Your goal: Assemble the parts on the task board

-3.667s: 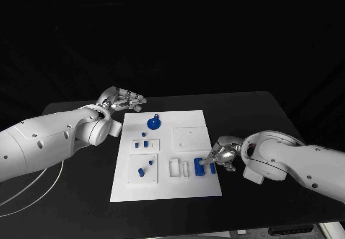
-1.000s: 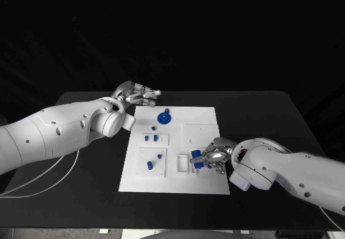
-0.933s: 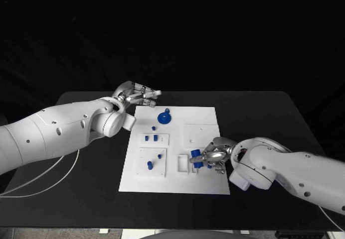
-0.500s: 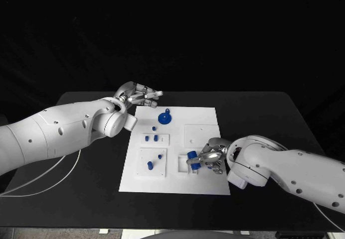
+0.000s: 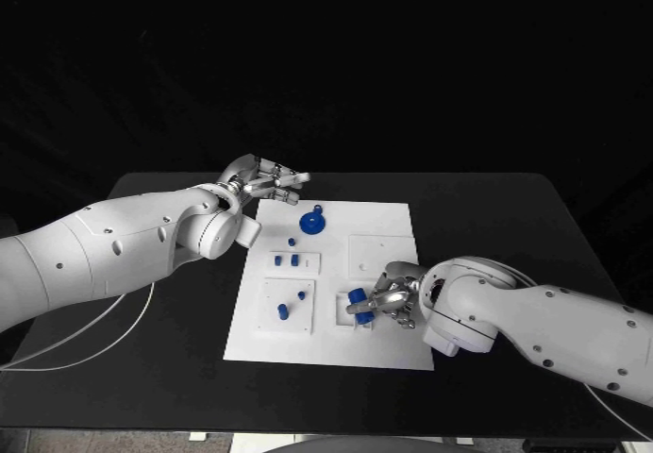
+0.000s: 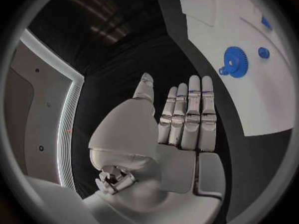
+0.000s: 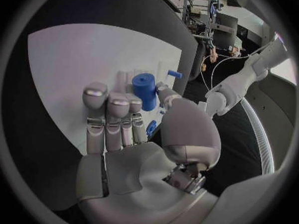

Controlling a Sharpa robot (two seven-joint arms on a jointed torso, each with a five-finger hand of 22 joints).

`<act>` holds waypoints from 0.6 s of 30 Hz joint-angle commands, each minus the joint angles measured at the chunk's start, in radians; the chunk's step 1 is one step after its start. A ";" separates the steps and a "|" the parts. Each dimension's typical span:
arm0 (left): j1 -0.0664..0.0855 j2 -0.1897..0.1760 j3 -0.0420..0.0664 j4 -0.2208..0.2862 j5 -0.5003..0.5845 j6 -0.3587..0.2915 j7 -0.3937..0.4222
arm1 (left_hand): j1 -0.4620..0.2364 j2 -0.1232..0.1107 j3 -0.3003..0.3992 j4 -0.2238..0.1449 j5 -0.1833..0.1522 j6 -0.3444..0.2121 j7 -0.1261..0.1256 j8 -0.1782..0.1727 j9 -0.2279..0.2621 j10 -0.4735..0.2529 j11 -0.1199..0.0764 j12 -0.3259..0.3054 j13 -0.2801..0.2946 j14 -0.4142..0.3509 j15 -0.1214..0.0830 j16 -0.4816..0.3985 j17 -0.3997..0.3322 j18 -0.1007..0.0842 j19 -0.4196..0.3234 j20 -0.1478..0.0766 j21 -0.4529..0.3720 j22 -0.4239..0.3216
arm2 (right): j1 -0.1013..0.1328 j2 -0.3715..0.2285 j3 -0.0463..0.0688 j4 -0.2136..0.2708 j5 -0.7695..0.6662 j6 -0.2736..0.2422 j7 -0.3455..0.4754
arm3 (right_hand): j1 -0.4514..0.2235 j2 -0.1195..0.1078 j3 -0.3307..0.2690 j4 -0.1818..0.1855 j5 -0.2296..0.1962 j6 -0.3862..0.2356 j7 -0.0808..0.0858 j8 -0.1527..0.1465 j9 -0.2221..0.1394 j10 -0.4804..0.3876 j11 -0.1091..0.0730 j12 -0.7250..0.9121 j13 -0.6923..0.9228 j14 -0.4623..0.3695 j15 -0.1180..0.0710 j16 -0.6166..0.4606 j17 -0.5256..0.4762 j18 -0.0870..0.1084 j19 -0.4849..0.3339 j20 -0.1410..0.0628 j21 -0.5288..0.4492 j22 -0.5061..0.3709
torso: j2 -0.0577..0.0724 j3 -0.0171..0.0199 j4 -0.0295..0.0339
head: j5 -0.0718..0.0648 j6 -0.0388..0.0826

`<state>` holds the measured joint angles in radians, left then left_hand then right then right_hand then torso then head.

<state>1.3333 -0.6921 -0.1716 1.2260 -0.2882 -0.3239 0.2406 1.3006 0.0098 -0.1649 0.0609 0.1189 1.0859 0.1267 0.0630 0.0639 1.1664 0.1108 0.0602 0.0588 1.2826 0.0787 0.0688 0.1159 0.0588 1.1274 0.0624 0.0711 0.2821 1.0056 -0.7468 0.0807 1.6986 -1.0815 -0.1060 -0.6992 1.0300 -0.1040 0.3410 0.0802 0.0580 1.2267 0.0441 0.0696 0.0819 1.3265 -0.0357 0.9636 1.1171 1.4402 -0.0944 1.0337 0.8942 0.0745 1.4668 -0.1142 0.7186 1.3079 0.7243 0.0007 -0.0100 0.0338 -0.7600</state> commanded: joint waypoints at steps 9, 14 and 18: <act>0.001 0.001 0.001 0.005 0.004 0.013 0.001 | -0.003 0.002 0.001 0.007 0.006 -0.016 0.003 0.002 0.001 -0.003 0.002 0.003 0.001 0.005 0.002 -0.002 0.002 -0.011 0.008 0.000 0.007 -0.005 | 0.001 0.031 -0.007 -0.021 -0.069 0.018 -0.006 | -0.010 -0.013 0.001 0.022 -0.007 0.010 -0.002 -0.006 -0.003 0.000 -0.009 -0.007 -0.004 -0.002 -0.007 -0.001 0.001 -0.014 0.053 -0.010 0.005 0.040 | -0.001 -0.0007 -0.0011 | 0.005 -0.002; 0.001 0.000 0.001 0.005 0.004 0.014 0.000 | -0.004 0.001 0.001 0.008 0.006 -0.018 0.003 0.001 0.001 -0.003 0.002 0.003 0.001 0.005 0.002 -0.002 0.002 -0.011 0.008 0.001 0.006 -0.006 | 0.001 0.037 -0.009 -0.019 -0.079 0.028 -0.007 | -0.013 -0.027 0.002 0.039 -0.008 0.010 -0.002 -0.005 -0.004 -0.001 -0.009 -0.010 -0.006 -0.001 -0.007 -0.003 0.003 -0.015 0.053 -0.011 0.002 0.041 | -0.001 -0.0018 -0.0021 | 0.009 -0.003; 0.001 0.001 0.001 0.005 0.004 0.015 -0.002 | -0.005 0.001 0.002 0.010 0.006 -0.017 0.004 0.002 0.001 -0.004 0.002 0.003 0.001 0.005 0.002 -0.002 0.002 -0.011 0.008 0.000 0.007 -0.006 | 0.001 0.040 -0.009 -0.016 -0.083 0.032 -0.007 | -0.017 -0.037 0.001 0.053 -0.009 0.011 -0.003 -0.005 -0.004 -0.001 -0.009 -0.010 -0.006 -0.001 -0.008 -0.004 0.004 -0.015 0.053 -0.011 0.003 0.042 | 0.000 -0.0012 -0.0014 | 0.011 -0.003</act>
<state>1.3333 -0.6929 -0.1717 1.2283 -0.2883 -0.3219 0.2367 1.3006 0.0098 -0.1621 0.0637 0.1189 1.0746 0.1299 0.0630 0.0638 1.1665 0.1107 0.0602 0.0588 1.2826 0.0787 0.0688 0.1168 0.0588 1.1274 0.0625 0.0712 0.2768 1.0103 -0.7103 0.0738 1.6788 -1.1443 -0.1013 -0.7003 1.0135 -0.1324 0.3414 0.1302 0.0542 1.2358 0.0406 0.0636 0.0755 1.3239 -0.0379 0.9597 1.1122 1.4401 -0.0942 1.0337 0.8973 0.0753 1.4668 -0.1215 0.7236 1.3077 0.7237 -0.0009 -0.0114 0.0427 -0.7628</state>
